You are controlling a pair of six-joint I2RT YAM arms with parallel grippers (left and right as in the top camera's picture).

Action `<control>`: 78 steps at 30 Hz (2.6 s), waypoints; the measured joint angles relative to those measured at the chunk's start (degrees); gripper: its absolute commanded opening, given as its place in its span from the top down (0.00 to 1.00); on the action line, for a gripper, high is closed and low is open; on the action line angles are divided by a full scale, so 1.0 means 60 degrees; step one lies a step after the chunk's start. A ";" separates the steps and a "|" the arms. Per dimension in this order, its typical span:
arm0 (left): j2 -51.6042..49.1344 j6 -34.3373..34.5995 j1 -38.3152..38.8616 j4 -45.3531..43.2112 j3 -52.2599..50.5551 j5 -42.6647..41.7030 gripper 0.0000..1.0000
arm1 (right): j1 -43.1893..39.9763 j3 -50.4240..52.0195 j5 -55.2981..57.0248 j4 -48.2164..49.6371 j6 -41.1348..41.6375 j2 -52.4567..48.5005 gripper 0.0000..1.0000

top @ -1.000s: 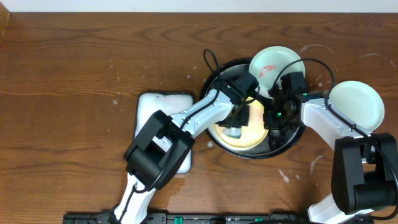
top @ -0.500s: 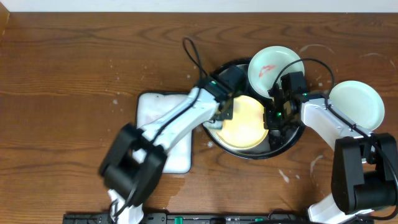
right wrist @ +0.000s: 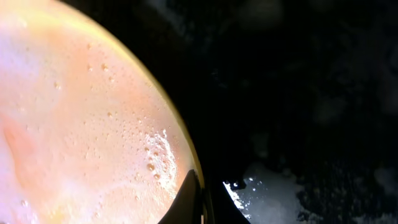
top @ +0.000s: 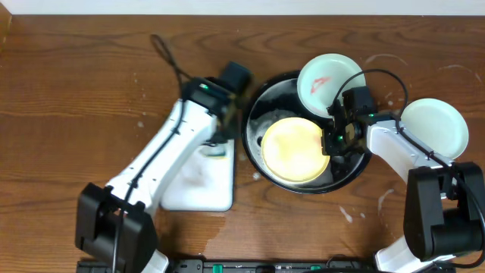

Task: Clean dirty plates on tray and stack at the side
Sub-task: 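Return the sponge to the foam tray with the left gripper, then tilt the yellow plate up on edge with the right gripper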

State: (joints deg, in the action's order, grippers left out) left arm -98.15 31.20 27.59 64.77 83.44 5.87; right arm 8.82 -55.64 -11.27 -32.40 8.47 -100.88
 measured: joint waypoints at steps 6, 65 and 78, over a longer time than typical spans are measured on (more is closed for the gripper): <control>0.0000 0.0000 -0.1366 -0.0200 -0.0922 0.0087 0.86 | 0.0222 -0.0095 0.0423 -0.0459 -0.0007 0.0186 0.99; 0.0000 -0.0025 -0.1752 -0.0484 -0.1676 0.0087 0.19 | 0.8153 -0.0109 1.3708 -0.0896 -0.2787 0.4346 0.99; 0.0000 -0.0025 -0.1752 -0.0484 -0.1676 0.0087 0.19 | 0.8153 -0.0109 1.3712 -0.0889 -0.3005 0.4342 0.99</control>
State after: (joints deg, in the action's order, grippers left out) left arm -98.15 31.05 17.08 61.87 73.38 6.39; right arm 57.74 -56.29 71.00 -37.74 -9.56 -74.83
